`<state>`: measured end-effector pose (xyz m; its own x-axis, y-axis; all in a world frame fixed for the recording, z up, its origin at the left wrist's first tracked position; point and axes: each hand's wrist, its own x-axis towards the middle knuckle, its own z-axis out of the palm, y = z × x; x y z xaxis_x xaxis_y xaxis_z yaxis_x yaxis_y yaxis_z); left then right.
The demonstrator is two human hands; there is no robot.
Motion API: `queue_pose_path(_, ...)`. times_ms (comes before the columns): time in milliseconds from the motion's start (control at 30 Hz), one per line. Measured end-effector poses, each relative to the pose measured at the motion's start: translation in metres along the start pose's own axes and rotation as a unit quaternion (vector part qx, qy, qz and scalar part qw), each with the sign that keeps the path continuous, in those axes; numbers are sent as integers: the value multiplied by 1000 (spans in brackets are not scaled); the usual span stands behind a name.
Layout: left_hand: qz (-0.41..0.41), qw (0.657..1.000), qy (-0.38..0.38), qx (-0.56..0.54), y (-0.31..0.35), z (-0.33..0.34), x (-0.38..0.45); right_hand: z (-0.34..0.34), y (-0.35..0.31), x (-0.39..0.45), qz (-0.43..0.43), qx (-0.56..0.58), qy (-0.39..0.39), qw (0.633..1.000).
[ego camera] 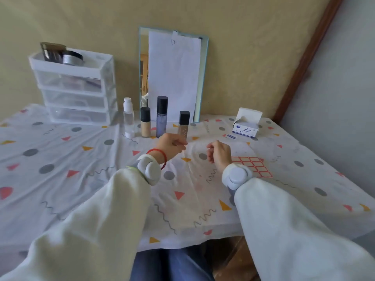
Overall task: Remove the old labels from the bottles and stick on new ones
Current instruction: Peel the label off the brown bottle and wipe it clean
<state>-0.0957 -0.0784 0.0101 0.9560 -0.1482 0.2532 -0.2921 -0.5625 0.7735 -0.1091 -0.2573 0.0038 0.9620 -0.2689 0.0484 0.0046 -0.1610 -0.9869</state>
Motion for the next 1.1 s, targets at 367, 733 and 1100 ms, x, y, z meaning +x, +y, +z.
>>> queue_pose_path(367, -58, 993, 58, 90, -48, -17, 30, 42, 4, 31, -10, -19, -63, 998)
queue_pose_path(733, -75, 987, 15, 140, -60, -2, 64, 68, 14, 64, 33, -61, -104, 992)
queue_pose_path(1100, -68, 975, -79, 197, -59, 2, 78, 78, 20, 75, 65, -83, -149, 983)
